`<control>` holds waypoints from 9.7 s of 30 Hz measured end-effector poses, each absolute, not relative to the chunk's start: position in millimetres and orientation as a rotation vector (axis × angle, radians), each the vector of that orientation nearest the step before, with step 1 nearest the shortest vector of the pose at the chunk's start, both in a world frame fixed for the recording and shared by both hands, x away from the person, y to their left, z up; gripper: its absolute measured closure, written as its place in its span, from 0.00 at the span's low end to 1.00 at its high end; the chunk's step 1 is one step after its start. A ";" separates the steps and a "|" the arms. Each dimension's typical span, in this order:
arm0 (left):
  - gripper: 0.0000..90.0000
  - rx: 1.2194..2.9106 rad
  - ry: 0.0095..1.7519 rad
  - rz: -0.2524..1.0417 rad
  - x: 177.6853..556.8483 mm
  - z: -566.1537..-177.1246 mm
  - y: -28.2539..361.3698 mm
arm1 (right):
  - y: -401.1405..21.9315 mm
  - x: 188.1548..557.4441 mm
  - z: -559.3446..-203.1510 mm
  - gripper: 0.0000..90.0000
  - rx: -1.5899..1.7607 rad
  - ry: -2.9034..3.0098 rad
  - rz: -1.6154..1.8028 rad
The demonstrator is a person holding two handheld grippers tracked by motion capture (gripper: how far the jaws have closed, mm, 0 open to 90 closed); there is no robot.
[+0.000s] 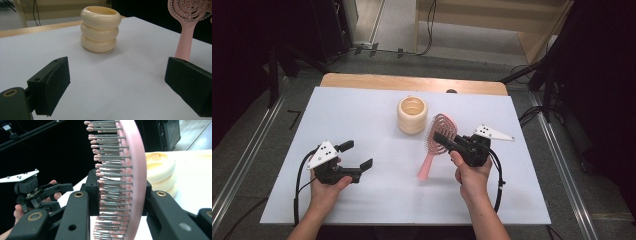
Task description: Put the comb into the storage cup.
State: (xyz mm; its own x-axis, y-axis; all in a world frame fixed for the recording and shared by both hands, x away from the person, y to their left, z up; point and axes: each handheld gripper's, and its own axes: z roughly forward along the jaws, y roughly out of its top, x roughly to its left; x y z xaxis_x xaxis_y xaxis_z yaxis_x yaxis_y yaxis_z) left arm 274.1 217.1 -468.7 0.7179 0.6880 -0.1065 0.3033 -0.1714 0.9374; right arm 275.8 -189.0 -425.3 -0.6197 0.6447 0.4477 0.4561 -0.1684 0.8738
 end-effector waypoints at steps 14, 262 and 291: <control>0.07 1.738 0.849 0.459 265.5 -478.3 257.0 | -186.4 285.0 -416.1 0.70 1.269 1.910 1.895; 0.00 1.721 0.800 0.462 256.0 -491.6 277.7 | -173.7 415.2 -434.1 0.00 1.325 1.899 1.665; 0.00 1.724 0.796 0.459 256.1 -491.7 277.2 | -192.3 374.7 -434.5 0.00 1.180 1.964 1.584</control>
